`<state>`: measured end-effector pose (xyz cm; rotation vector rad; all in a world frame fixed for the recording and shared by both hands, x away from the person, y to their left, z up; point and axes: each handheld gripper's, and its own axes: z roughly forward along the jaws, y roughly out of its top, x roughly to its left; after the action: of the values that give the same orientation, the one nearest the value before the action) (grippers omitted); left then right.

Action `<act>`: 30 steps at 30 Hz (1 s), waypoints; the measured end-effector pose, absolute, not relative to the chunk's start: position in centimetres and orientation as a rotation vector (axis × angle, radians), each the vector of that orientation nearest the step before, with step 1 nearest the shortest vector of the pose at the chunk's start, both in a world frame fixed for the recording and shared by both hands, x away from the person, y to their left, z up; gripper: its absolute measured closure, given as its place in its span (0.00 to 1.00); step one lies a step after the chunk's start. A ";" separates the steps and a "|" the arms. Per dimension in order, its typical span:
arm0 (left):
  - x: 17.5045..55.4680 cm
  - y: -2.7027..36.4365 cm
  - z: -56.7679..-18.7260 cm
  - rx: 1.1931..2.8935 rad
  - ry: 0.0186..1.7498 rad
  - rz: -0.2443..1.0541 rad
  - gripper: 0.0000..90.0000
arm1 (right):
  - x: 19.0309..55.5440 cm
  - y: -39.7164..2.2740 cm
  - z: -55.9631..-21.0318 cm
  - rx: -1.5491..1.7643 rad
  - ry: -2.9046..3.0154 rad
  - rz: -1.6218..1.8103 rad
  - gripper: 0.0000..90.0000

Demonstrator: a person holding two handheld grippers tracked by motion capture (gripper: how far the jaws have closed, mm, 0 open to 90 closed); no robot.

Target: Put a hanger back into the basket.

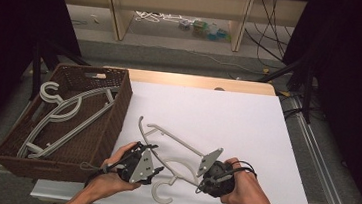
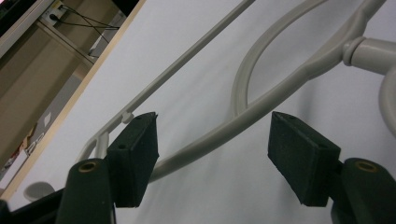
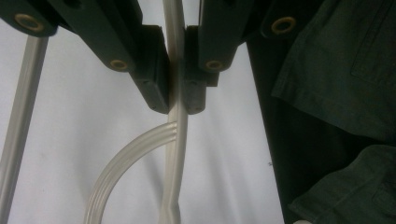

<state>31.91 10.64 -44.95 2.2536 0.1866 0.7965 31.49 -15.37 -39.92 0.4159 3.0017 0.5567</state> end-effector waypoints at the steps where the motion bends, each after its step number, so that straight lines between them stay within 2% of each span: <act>1: 32.0 10.6 -44.9 2.268 0.159 0.802 0.38 | 31.4 -15.3 -39.9 0.410 3.007 0.562 0.91; 6: 31.7 10.3 -45.1 2.293 0.075 0.793 0.43 | 31.3 -15.2 -39.8 0.386 3.013 0.591 0.91; 10: 31.5 10.0 -45.3 2.302 0.008 0.801 0.51 | 31.2 -15.2 -39.9 0.369 3.029 0.595 0.91; 12: 31.3 10.0 -45.2 2.320 -0.040 0.781 0.60 | 31.2 -15.1 -39.9 0.346 3.033 0.593 0.91; 14: 31.3 9.8 -45.1 2.314 -0.152 0.816 0.67 | 31.2 -15.1 -39.9 0.343 3.035 0.594 0.91; 16: 31.0 9.8 -45.2 2.331 -0.178 0.813 0.72 | 31.3 -15.2 -40.0 0.317 3.045 0.607 0.91; 19: 30.6 9.8 -44.9 2.359 -0.241 0.858 0.75 | 31.3 -15.2 -40.1 0.299 3.051 0.609 0.91; 24: 30.0 9.7 -44.2 2.349 -0.309 0.861 0.80 | 31.6 -16.1 -39.7 0.228 3.042 0.677 0.91; 27: 29.4 9.6 -43.6 2.337 -0.317 0.844 0.83 | 31.8 -16.8 -39.3 0.186 3.034 0.730 0.91; 30: 29.1 9.6 -43.4 2.335 -0.280 0.746 0.87 | 32.1 -17.4 -39.2 0.192 3.017 0.749 0.88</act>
<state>29.10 9.58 -43.37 2.3350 -0.2804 0.7458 32.07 -17.38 -39.23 0.1919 3.0174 0.7489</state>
